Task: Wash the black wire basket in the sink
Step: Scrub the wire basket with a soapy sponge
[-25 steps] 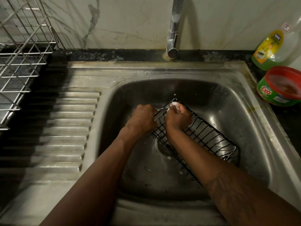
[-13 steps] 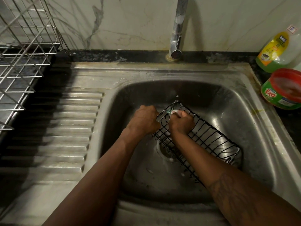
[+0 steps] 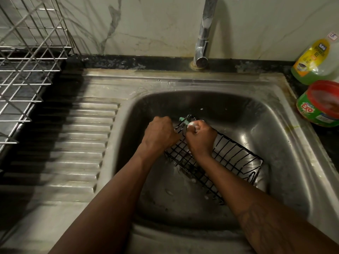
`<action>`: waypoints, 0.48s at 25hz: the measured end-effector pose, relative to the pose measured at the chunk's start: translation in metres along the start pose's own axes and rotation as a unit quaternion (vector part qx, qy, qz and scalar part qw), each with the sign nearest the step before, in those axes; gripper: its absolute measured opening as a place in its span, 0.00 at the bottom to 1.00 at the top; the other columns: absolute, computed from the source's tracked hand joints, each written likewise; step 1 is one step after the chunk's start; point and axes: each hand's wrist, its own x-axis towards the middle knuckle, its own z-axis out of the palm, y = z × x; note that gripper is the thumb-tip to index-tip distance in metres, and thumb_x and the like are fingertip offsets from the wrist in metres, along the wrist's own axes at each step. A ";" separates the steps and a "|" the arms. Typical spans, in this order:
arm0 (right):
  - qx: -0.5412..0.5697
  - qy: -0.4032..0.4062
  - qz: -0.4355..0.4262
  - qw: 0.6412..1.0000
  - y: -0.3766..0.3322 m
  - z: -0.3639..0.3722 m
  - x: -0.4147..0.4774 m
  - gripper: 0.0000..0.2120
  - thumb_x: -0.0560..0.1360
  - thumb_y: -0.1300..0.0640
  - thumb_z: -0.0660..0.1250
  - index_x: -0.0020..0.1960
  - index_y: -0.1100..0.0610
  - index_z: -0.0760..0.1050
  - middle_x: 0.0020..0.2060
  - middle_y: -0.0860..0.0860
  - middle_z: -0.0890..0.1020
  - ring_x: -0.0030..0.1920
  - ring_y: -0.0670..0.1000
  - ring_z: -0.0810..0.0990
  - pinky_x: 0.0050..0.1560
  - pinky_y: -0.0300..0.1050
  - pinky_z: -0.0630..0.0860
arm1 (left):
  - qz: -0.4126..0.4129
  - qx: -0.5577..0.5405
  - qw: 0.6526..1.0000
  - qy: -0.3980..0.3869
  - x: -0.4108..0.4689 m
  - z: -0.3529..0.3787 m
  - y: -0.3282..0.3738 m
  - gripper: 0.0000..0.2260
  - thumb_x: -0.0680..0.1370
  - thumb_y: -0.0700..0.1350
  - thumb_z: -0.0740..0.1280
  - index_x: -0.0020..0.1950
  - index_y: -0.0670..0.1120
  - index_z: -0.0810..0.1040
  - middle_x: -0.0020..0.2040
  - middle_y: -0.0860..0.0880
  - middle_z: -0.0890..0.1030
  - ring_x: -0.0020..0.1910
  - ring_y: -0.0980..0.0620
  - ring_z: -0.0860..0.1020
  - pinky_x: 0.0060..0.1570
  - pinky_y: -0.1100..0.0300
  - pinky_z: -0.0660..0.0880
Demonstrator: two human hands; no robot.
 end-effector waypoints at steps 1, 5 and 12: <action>-0.008 -0.001 0.015 1.000 0.002 -0.001 -0.001 0.06 0.77 0.63 0.67 0.42 0.57 0.80 0.31 0.47 0.79 0.30 0.43 0.76 0.28 0.26 0.69 | -0.002 0.000 1.000 -0.002 -0.001 0.000 0.000 0.11 0.77 0.45 0.69 0.35 0.45 0.74 0.33 0.48 0.77 0.31 0.52 0.77 0.30 0.61 0.73; -0.009 0.019 0.071 0.997 -0.003 0.005 -0.002 0.11 0.76 0.59 0.67 0.35 0.56 0.74 0.27 0.47 0.75 0.26 0.41 0.70 0.26 0.30 0.64 | -0.017 0.003 1.000 0.005 -0.003 -0.002 0.003 0.13 0.77 0.45 0.69 0.34 0.45 0.72 0.33 0.47 0.75 0.31 0.52 0.75 0.33 0.58 0.75; 0.144 0.060 0.160 0.975 -0.016 0.007 0.000 0.11 0.79 0.54 0.60 0.39 0.55 0.74 0.36 0.48 0.79 0.36 0.48 0.80 0.34 0.43 0.76 | -0.037 -0.008 0.999 -0.020 -0.003 -0.004 0.005 0.14 0.77 0.48 0.70 0.34 0.45 0.72 0.35 0.47 0.76 0.31 0.53 0.74 0.30 0.61 0.74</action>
